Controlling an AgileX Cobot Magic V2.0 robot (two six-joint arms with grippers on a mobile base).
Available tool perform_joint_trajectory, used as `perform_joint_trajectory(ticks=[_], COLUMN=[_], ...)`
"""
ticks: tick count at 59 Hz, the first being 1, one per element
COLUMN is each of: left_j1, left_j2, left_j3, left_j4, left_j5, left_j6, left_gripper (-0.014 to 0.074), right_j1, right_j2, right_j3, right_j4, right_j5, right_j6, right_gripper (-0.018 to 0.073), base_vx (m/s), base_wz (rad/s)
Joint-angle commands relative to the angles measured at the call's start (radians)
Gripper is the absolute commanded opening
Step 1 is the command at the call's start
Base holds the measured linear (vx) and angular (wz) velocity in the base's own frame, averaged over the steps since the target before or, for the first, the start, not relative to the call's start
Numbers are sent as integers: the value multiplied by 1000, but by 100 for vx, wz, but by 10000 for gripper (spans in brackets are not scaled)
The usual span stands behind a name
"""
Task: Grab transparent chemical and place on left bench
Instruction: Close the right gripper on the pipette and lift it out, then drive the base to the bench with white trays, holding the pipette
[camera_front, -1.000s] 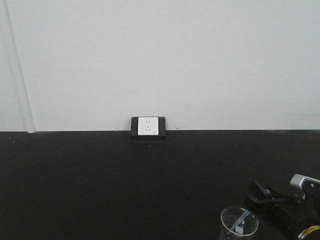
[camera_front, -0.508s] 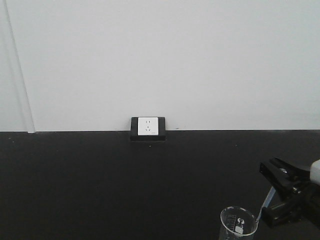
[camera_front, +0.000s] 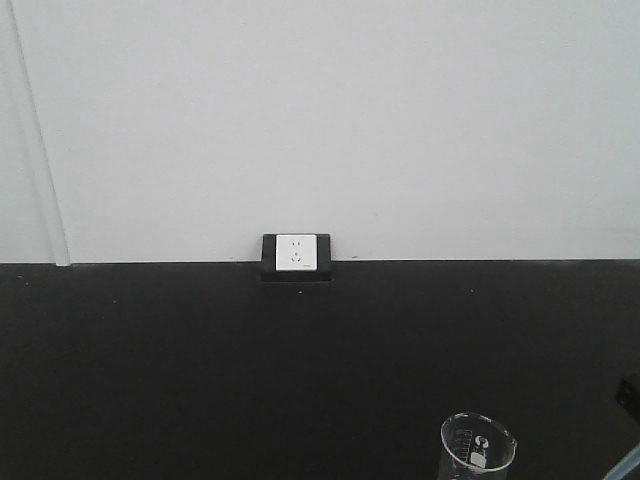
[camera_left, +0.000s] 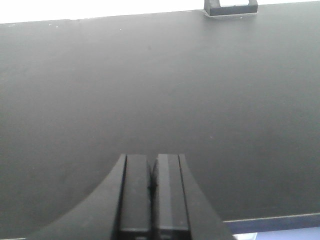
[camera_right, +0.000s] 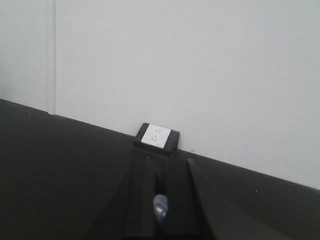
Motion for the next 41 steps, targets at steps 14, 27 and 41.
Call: perform_joint_trajectory(ticks=[14,27,41], left_j1=[-2,-2,-2], left_j2=[-19,-19,-19], left_j3=[16,16,16], left_j4=[-1,-1,-1], left_j5=[-78,-78,-78], left_j6=[-8,-8,-8], left_gripper=[-3,-3,-3], right_j1=[1,1,1], right_j2=[-119,-124,-124], right_j3=[-28,-28,-28], right_j4=[-67,-67,-67], right_j5=[-26,-26,-26], right_j6=[96,96,97], right_gripper=[-4,-4,-4], base_vx=[0,0,0], base_wz=[0,0,0])
